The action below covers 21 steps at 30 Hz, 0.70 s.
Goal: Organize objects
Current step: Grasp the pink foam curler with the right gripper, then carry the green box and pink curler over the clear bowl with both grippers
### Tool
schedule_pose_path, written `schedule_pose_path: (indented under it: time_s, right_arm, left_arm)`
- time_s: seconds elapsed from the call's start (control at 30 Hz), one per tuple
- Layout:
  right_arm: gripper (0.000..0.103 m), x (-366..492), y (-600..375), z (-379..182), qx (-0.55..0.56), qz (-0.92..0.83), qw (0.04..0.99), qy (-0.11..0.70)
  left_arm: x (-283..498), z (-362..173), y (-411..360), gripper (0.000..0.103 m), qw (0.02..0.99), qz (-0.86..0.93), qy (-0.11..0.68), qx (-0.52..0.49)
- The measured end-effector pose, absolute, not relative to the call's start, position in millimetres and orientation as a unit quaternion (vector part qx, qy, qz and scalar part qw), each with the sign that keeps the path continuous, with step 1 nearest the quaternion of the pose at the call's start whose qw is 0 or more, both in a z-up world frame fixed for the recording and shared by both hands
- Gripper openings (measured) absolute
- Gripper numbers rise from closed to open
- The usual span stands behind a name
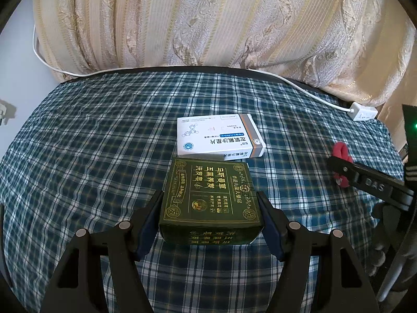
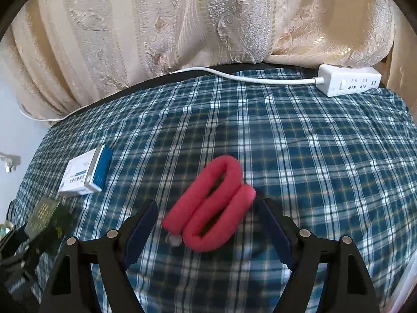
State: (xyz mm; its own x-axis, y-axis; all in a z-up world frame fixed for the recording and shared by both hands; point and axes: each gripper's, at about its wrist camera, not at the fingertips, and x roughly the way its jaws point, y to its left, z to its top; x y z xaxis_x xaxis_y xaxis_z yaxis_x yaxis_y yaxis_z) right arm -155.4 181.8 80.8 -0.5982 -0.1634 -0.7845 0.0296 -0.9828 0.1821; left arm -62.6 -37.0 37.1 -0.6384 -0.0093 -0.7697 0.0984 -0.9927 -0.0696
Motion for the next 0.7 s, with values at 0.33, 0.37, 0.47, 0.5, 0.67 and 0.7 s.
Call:
schedule_pose_path:
  time_s: [0.33,0.37,0.47,0.5,0.67,0.7]
  right_arm:
    - [0.07,-156.2,165.4,78.3,0.433,-0.901,0.014,-0.016]
    - [0.069,-155.6,166.3,78.3,0.433,-0.901,0.015,-0.019]
    - [0.069,-151.5,167.7,78.9,0.433,-0.901,0.018,-0.026]
    - [0.069,-149.3,168.0,79.3,0.433,-0.901,0.019,-0.028]
    - [0.068,-132.4,169.6,83.6,0.428,-0.902,0.028,-0.038]
    - [0.068,-127.5,170.9,85.5,0.426,-0.903,0.029,-0.043]
  left_arm:
    - [-62.1,37.1,-36.0,0.069,0.03,-0.904,0.053,0.424]
    - [-62.0,37.0,-35.9,0.069,0.03,-0.904,0.052,0.424]
    - [-62.2,37.0,-34.9,0.069,0.029,-0.904,0.052,0.423]
    - [-62.2,36.9,-33.9,0.069,0.029,-0.904,0.051,0.423]
    - [-61.4,38.6,-29.5,0.069,0.023,-0.906,0.048,0.421]
    - [-60.9,39.1,-28.8,0.07,0.022,-0.906,0.047,0.42]
